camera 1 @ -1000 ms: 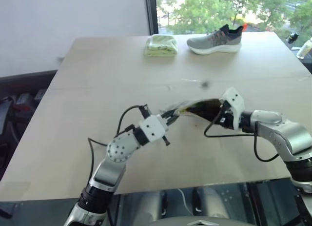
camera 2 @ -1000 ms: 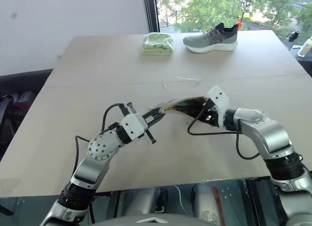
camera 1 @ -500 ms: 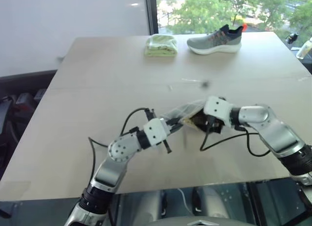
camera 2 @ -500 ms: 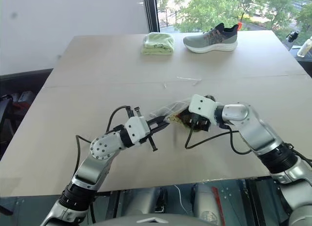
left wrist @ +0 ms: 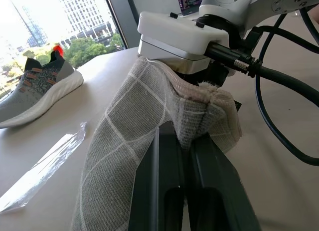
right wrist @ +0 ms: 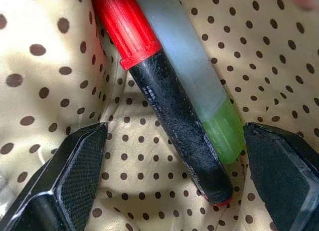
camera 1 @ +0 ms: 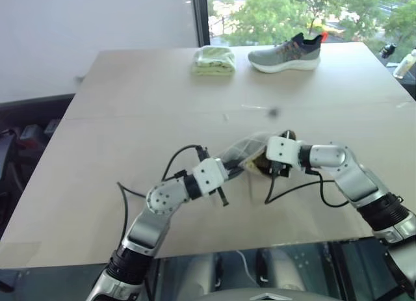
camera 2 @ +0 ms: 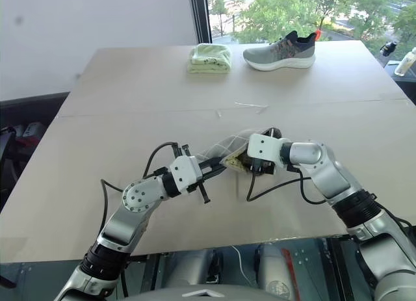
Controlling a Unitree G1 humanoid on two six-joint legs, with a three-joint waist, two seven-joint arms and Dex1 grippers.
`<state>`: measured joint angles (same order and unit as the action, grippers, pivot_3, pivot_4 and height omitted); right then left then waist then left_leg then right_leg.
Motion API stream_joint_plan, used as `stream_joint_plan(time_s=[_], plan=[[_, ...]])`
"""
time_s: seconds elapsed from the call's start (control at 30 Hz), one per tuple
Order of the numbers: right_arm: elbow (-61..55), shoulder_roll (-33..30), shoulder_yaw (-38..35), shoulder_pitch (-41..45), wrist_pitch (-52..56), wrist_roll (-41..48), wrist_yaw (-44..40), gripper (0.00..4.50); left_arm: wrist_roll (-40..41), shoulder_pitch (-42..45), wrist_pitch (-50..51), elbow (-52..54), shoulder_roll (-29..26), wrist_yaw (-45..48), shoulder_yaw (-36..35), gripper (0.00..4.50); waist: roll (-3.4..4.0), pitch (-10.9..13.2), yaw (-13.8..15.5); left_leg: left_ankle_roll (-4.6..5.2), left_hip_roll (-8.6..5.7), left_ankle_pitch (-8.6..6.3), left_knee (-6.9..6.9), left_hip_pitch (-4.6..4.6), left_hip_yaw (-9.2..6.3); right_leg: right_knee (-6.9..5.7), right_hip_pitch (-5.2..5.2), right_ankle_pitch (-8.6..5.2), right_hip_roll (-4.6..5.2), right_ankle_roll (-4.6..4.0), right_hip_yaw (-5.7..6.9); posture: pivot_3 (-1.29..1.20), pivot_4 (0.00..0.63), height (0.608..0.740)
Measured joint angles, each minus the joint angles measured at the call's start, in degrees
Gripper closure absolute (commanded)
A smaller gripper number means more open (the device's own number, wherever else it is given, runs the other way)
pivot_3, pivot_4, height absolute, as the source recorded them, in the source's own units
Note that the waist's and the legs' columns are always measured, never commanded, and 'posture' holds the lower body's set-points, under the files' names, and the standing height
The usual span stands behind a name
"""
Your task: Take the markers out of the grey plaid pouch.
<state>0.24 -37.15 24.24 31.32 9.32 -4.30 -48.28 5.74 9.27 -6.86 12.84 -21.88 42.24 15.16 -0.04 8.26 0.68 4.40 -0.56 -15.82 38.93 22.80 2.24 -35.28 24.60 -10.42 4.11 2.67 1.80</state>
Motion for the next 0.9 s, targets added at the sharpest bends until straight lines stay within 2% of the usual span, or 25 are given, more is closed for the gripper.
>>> stream_joint_plan(time_s=[0.1,0.17,0.2,0.23,0.3,0.33,0.37,0.43,0.47,0.77,0.9], plan=[[0.63,0.92,-0.54,-0.2,-0.73,-0.25,-0.08,0.05,0.01,0.05,0.11,0.0,0.03,-0.01,-0.05,4.5,0.0,0.0,-0.02,0.0,0.0,0.0,0.0,0.0,0.0,0.0,0.0,0.0,0.0,0.0,-0.01,0.0,0.15,0.74],[0.9,1.73,-0.94,-0.36,-0.74,-0.46,0.01,0.57,0.02,0.12,0.24,0.0,0.13,-0.1,-0.21,4.5,0.0,0.0,-0.02,0.0,0.01,0.0,0.0,0.0,0.0,-0.01,0.0,0.0,0.0,0.0,-0.01,0.0,0.15,0.74],[1.02,2.07,-1.06,-0.41,-0.75,-0.56,0.12,0.68,0.04,0.15,0.27,0.0,0.23,-0.12,-0.36,4.5,0.0,0.0,-0.01,0.0,0.01,0.0,0.0,-0.01,0.0,-0.01,0.0,0.0,0.0,0.0,-0.01,0.0,0.15,0.74],[1.44,2.91,-1.29,-0.42,-0.74,-0.87,0.57,1.26,0.05,0.25,0.33,0.0,0.37,-0.18,-0.78,4.5,0.0,0.0,-0.02,0.0,0.01,0.0,0.0,0.0,0.0,-0.01,0.0,0.0,0.0,0.0,-0.01,0.0,0.15,0.74],[2.15,3.71,-1.63,-0.4,-0.75,-1.15,1.15,2.06,0.2,0.44,0.46,0.0,0.66,-0.19,-1.11,4.5,0.0,0.0,0.0,0.0,0.01,0.0,0.0,0.0,0.0,-0.02,0.0,0.0,0.0,0.0,-0.01,0.0,0.15,0.74],[2.49,4.12,-1.94,-0.37,-0.75,-1.39,1.54,2.77,0.46,0.45,0.7,0.0,0.86,-0.2,-1.19,4.5,0.0,0.0,0.01,-0.02,0.01,0.01,0.01,0.0,0.0,-0.02,0.0,0.0,0.01,0.0,-0.01,0.0,0.15,0.74],[2.66,4.32,-2.34,-0.3,-0.75,-1.59,1.82,3.23,0.6,0.45,1.0,0.0,0.94,-0.19,-1.18,4.5,0.0,0.0,0.01,-0.02,0.0,0.01,0.01,0.0,0.0,-0.02,0.0,0.0,0.01,0.0,-0.01,0.0,0.15,0.74],[2.85,4.51,-2.89,0.25,-0.88,-1.91,2.19,4.04,0.82,0.44,1.24,0.0,1.17,-0.22,-1.24,4.5,0.0,0.0,0.01,-0.03,0.0,0.01,0.02,0.0,0.02,-0.01,-0.01,0.0,0.01,0.0,-0.02,0.0,0.15,0.74],[2.93,4.62,-3.31,0.86,-0.82,-2.15,2.23,4.29,1.07,0.5,1.3,0.0,1.33,-0.22,-1.24,4.5,-0.01,-0.01,0.01,-0.03,0.0,0.01,0.02,0.0,0.02,-0.01,-0.02,0.0,0.01,0.0,-0.02,0.0,0.15,0.74],[2.97,5.59,-3.84,0.69,-0.35,-2.41,1.46,4.31,1.16,0.49,1.4,0.0,1.27,-0.21,-1.36,4.5,-0.02,-0.01,-0.02,-0.01,0.01,0.0,0.02,-0.01,0.01,-0.03,-0.01,0.0,0.0,-0.01,-0.02,0.0,0.15,0.74],[0.22,5.01,-5.44,-0.42,3.37,0.65,-1.56,4.31,0.11,0.43,1.19,-0.01,0.03,-0.28,-1.55,4.5,-0.02,-0.01,0.01,0.01,0.01,-0.01,0.02,-0.01,0.0,-0.02,-0.02,0.0,0.01,-0.01,-0.01,0.0,0.15,0.74]])
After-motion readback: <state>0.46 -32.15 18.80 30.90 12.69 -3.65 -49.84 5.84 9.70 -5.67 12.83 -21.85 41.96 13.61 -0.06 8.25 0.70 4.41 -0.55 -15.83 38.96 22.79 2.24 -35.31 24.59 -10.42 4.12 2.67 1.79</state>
